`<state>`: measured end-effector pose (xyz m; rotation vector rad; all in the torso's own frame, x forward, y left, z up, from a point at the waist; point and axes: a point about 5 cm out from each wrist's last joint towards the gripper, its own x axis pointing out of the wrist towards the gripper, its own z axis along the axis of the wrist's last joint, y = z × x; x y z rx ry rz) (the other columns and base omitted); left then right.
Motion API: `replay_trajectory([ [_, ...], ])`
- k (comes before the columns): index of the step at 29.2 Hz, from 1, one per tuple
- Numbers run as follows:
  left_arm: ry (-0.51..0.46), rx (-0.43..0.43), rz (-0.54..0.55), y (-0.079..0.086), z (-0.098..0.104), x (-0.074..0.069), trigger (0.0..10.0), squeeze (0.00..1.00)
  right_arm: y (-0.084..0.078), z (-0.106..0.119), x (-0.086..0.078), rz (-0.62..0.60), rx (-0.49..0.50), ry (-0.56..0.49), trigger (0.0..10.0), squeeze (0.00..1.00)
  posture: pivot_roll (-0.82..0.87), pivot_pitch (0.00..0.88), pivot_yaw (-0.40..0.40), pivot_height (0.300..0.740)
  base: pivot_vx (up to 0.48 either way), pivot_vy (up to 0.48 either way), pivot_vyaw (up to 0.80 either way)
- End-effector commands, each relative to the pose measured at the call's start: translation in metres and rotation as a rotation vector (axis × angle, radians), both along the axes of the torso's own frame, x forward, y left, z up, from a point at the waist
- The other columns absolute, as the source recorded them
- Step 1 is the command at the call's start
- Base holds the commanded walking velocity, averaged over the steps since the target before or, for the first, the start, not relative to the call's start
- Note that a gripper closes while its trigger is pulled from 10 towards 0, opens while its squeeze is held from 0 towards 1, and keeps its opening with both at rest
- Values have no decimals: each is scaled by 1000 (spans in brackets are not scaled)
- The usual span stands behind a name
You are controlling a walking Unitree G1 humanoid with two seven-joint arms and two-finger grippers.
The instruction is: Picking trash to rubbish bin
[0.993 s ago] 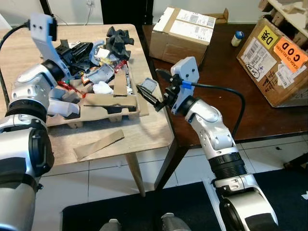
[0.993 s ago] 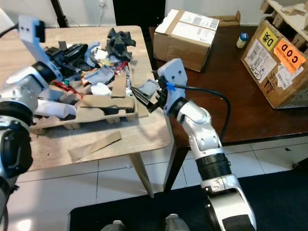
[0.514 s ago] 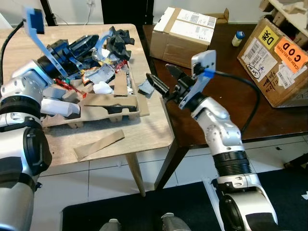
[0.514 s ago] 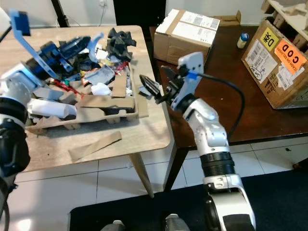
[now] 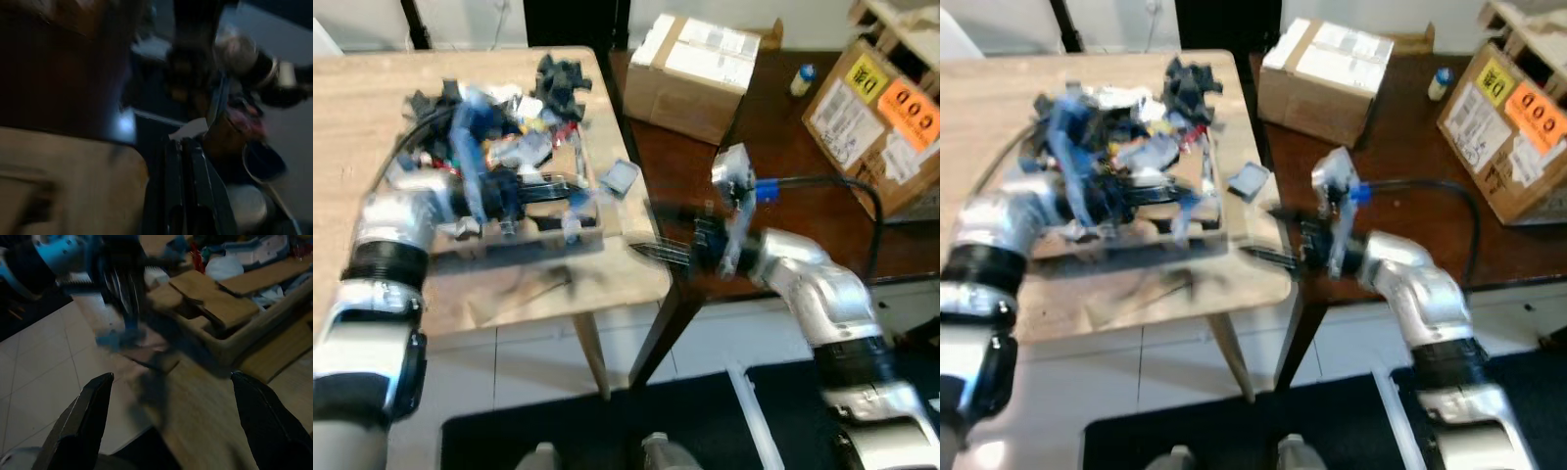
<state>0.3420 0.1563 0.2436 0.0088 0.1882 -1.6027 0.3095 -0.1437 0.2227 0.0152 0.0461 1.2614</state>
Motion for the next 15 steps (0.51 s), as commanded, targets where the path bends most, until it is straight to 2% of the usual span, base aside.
replay_trajectory([
  [1,-10,27,-51,-6,1,-6,0,0,3,-2,-6,42,-20,9,10000,0,37,226,-50,740,0,0,0],
  [8,-19,53,-104,-17,1,-15,0,0,0,-9,-9,45,-55,37,10000,0,39,228,-51,740,0,0,0],
  [10,-45,154,-130,-22,-6,-23,0,0,0,-12,-15,81,-82,64,10000,0,42,229,-52,740,0,0,0],
  [12,-45,154,-130,-22,-6,-23,0,0,0,-12,-15,81,-82,64,10000,0,42,229,-52,740,0,0,0],
  [14,-70,279,-133,-26,-21,-28,0,0,0,-18,-18,106,-123,86,10000,0,43,231,-52,740,0,0,0],
  [15,-70,279,-133,-26,-21,-28,0,0,0,-18,-18,106,-123,86,10000,0,43,231,-52,740,0,0,0],
])
